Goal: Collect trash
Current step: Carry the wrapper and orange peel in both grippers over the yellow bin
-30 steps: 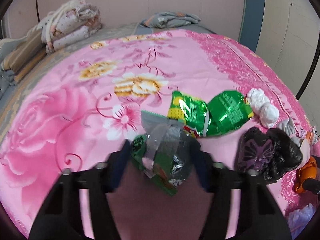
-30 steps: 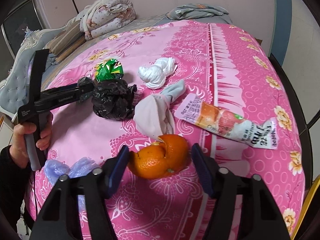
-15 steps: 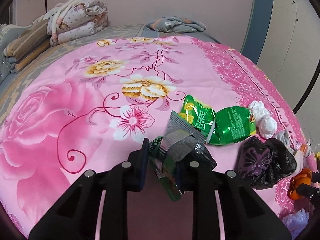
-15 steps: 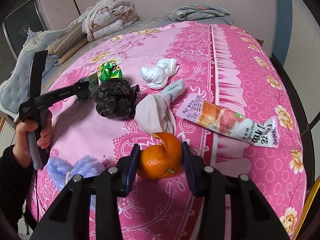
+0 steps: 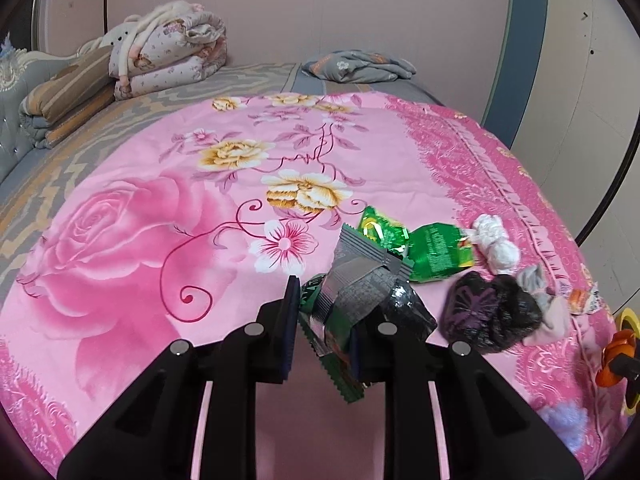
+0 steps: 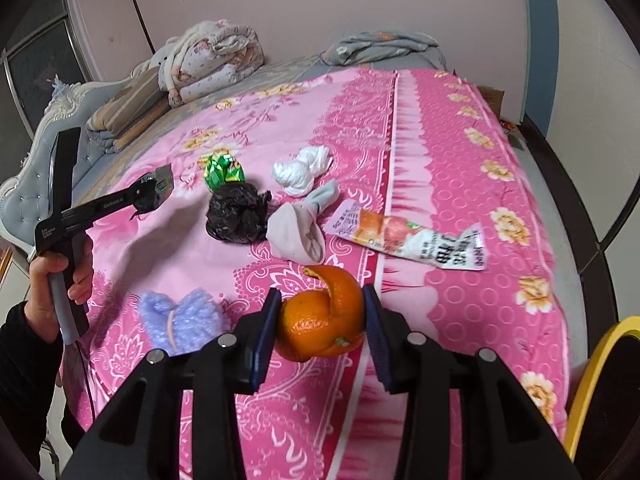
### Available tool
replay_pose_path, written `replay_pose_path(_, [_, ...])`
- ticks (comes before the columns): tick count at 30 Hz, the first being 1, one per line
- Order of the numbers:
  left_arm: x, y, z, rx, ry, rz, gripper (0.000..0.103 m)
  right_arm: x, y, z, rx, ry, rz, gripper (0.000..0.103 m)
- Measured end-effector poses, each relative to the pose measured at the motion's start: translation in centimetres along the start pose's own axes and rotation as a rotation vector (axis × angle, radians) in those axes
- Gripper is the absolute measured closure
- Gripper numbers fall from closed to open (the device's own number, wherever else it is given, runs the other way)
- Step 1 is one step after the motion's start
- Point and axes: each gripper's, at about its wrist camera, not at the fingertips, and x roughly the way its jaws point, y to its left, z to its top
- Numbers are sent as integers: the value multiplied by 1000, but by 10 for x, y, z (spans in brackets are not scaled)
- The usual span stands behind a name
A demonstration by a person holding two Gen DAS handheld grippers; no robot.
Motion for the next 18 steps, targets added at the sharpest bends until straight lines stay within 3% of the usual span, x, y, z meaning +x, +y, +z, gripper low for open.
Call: replay_pose_path(18, [-84, -68, 1, 54, -78, -80, 83, -99, -13, 0, 16, -159, -69, 64])
